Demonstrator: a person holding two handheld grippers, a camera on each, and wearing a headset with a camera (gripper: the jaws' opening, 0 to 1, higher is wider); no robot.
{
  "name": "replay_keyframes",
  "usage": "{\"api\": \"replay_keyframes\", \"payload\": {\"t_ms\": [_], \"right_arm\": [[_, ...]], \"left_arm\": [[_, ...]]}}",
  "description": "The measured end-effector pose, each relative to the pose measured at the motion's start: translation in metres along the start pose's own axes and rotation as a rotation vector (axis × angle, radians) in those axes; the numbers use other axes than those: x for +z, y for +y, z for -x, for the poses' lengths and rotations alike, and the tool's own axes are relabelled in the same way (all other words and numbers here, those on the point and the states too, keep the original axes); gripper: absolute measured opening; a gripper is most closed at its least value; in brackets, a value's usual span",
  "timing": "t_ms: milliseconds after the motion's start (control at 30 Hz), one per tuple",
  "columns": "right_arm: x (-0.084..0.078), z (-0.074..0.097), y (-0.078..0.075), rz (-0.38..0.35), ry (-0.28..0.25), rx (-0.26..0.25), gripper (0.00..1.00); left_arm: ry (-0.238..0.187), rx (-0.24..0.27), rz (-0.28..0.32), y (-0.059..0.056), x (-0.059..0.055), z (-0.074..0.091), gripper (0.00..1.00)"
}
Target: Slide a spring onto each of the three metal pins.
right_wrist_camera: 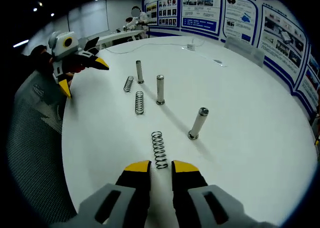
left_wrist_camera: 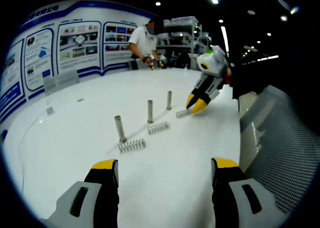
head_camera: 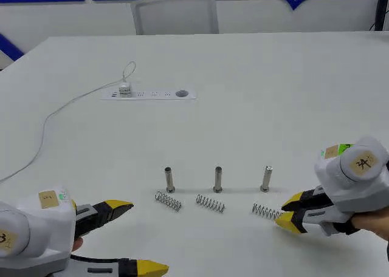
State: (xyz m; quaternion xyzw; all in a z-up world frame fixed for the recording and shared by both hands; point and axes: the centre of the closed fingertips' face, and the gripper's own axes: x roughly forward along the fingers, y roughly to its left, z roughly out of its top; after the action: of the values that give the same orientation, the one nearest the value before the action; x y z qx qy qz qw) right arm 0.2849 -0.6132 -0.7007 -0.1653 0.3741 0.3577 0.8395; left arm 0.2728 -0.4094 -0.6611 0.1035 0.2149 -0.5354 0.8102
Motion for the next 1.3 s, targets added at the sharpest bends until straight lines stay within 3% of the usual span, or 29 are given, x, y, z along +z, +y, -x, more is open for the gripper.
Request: {"api": "replay_keyframes", "payload": {"t_ms": [300, 333, 533, 900, 1300], "right_arm": [[-0.006, -0.005, 0.001, 0.017, -0.018, 0.03, 0.15], [-0.001, -0.006, 0.0, 0.021, -0.05, 0.026, 0.14], [-0.004, -0.005, 0.002, 0.018, -0.037, 0.027, 0.12], [0.018, 0.015, -0.002, 0.038, -0.059, 0.0, 0.12], [0.031, 0.022, -0.002, 0.025, -0.04, -0.002, 0.12]], "left_arm": [[-0.005, 0.008, 0.009, 0.002, 0.0, 0.001, 0.76], [-0.004, 0.008, 0.01, 0.002, 0.0, 0.001, 0.76], [0.005, 0.0, 0.006, 0.0, -0.002, 0.0, 0.76], [-0.004, -0.002, 0.007, -0.001, 0.0, 0.0, 0.76], [-0.014, -0.006, 0.01, -0.002, 0.002, 0.0, 0.76]]}}
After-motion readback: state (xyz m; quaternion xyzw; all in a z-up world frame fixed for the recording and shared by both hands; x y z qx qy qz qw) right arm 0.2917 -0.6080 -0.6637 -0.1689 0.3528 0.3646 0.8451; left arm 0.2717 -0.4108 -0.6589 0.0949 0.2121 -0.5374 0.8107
